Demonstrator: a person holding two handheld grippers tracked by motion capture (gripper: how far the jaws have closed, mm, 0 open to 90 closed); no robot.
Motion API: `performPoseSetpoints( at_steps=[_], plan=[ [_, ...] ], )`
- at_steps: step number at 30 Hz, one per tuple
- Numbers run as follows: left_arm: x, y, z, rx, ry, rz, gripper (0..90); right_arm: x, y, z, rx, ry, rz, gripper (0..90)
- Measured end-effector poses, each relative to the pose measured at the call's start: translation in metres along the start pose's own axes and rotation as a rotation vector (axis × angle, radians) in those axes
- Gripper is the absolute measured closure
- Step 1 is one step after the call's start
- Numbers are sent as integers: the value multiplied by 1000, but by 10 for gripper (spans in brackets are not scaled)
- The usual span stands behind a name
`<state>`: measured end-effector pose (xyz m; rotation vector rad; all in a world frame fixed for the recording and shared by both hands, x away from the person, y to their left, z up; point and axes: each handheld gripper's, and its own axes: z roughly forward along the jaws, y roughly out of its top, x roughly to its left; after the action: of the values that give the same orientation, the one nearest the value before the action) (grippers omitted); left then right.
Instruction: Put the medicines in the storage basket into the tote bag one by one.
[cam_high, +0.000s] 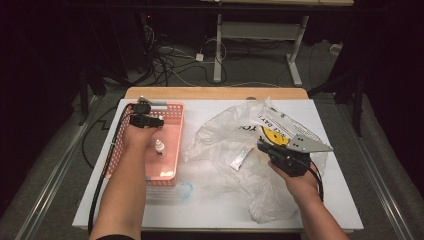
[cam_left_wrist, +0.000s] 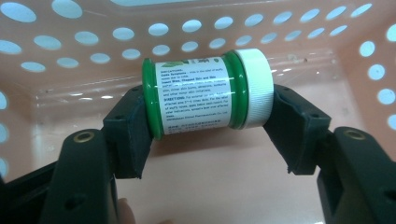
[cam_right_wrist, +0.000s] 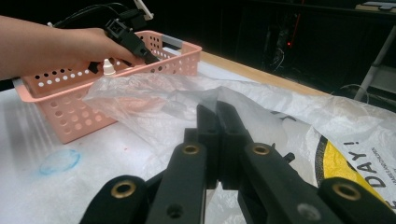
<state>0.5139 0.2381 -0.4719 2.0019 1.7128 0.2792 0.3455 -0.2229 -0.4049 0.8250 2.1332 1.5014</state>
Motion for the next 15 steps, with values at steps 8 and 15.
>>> performPoseSetpoints(
  at_steps=[8, 15],
  plan=[
    [-4, 0, -2, 8, 12, 19, 352, -1, 0, -1, -3, -3, 0, 900],
    [-5, -2, -15, -2, 28, 51, 352, 0, 1, -2, -5, -4, -3, 900]
  ],
)
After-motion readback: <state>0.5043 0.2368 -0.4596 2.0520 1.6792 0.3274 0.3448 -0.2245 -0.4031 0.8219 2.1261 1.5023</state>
